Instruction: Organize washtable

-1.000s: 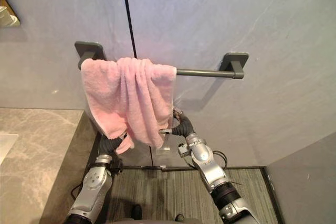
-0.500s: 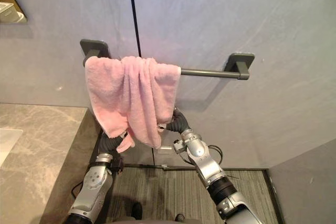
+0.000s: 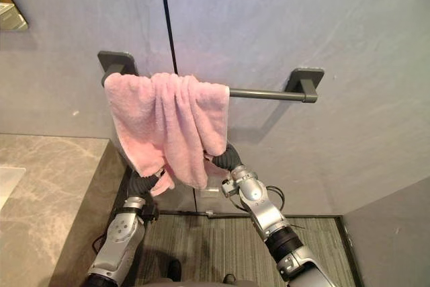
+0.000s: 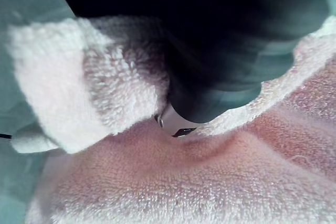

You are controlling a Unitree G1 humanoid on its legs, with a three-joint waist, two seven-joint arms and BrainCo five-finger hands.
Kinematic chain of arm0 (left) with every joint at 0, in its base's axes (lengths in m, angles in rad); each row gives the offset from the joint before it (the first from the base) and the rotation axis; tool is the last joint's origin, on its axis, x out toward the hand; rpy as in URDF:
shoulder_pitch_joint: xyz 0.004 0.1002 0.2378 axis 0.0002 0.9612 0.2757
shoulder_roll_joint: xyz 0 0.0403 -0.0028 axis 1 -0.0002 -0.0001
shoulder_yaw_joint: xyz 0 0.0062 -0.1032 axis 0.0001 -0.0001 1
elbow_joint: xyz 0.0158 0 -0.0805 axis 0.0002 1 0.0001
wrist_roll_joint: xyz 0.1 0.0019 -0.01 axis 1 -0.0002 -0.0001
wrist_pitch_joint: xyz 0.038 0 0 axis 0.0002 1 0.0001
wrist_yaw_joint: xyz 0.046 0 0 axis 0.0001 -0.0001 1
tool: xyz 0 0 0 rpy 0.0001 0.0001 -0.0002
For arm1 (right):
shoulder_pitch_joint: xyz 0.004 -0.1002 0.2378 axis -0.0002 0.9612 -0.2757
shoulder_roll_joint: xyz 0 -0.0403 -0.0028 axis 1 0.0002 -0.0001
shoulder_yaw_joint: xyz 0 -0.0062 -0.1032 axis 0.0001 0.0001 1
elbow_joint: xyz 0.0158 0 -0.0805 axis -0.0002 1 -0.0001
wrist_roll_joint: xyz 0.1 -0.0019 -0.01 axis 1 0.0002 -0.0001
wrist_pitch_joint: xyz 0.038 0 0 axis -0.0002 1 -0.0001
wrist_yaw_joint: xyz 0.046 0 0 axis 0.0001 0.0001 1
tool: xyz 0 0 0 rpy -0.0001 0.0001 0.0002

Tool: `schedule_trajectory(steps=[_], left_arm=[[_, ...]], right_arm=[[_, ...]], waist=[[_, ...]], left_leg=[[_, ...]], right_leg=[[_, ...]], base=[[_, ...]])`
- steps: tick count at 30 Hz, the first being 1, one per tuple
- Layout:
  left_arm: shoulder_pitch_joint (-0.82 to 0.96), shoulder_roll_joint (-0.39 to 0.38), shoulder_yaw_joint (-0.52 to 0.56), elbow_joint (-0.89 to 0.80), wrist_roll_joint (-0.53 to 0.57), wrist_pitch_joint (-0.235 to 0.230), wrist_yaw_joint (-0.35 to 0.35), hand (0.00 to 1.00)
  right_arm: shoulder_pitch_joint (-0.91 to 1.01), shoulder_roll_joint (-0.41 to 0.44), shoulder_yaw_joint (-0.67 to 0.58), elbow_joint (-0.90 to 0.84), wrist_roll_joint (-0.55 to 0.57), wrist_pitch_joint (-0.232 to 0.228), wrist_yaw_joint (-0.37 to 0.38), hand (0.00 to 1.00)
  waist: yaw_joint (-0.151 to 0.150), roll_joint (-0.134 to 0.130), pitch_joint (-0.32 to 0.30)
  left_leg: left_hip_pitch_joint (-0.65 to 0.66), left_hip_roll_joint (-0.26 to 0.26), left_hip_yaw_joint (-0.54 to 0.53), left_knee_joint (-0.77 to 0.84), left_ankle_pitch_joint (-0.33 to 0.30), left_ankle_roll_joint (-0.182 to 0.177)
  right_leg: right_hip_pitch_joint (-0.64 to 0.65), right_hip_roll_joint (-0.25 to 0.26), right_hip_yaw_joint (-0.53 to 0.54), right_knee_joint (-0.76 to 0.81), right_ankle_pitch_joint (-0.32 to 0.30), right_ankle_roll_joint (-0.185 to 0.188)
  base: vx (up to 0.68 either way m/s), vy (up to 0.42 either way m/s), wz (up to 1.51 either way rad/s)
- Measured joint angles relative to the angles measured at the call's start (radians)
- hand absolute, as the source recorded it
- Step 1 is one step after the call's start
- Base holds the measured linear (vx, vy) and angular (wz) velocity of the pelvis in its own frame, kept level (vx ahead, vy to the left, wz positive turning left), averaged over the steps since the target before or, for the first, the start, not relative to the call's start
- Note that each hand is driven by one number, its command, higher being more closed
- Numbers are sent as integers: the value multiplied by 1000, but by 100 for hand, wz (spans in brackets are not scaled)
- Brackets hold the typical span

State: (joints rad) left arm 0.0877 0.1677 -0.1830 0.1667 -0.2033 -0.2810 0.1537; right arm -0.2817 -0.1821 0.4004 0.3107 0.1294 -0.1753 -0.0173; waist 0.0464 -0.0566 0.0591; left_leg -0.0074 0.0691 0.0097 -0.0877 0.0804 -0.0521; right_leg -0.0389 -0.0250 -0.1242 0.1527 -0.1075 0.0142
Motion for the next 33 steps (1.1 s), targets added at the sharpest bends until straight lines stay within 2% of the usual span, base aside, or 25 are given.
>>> schedule_trajectory(steps=[4,12,16,23,28,33], left_arm=[[1,0,3,0,0,0,-1,100],[7,-6,38,0,0,0,-20,100],[14,-10,38,0,1,0,-22,100],[23,-46,38,-23,1,0,-42,100],[42,-46,37,-59,1,0,-47,100],[48,-62,33,-59,1,0,-67,100]], right_arm=[[9,0,-12,0,0,0,0,100],[57,-1,-127,-25,17,-1,-1,100],[118,1,-184,-109,18,-4,-5,100],[181,36,-263,-174,27,-5,-6,100],[202,63,-293,-181,29,-13,-6,100],[216,80,-327,-182,39,-13,-6,100]], waist=[[-1,1,0],[-4,10,6],[-5,16,8],[-10,16,8],[-29,17,8],[-33,22,8]], left_leg=[[5,1,8,-1,0,0],[10,1,13,-3,0,0],[12,1,15,-4,-1,0],[18,-2,17,-5,-1,0],[20,-2,18,-5,-2,0],[20,-2,21,-5,-2,0]], right_leg=[[0,2,9,3,0,0],[0,1,14,4,-1,0],[0,0,15,4,-3,2],[1,-9,18,11,-9,6],[1,-10,19,12,-10,7],[1,-10,21,11,-9,6]], base=[[0,0,-5],[1,-1,-1],[0,0,0],[0,0,0],[0,0,0],[0,0,0]])
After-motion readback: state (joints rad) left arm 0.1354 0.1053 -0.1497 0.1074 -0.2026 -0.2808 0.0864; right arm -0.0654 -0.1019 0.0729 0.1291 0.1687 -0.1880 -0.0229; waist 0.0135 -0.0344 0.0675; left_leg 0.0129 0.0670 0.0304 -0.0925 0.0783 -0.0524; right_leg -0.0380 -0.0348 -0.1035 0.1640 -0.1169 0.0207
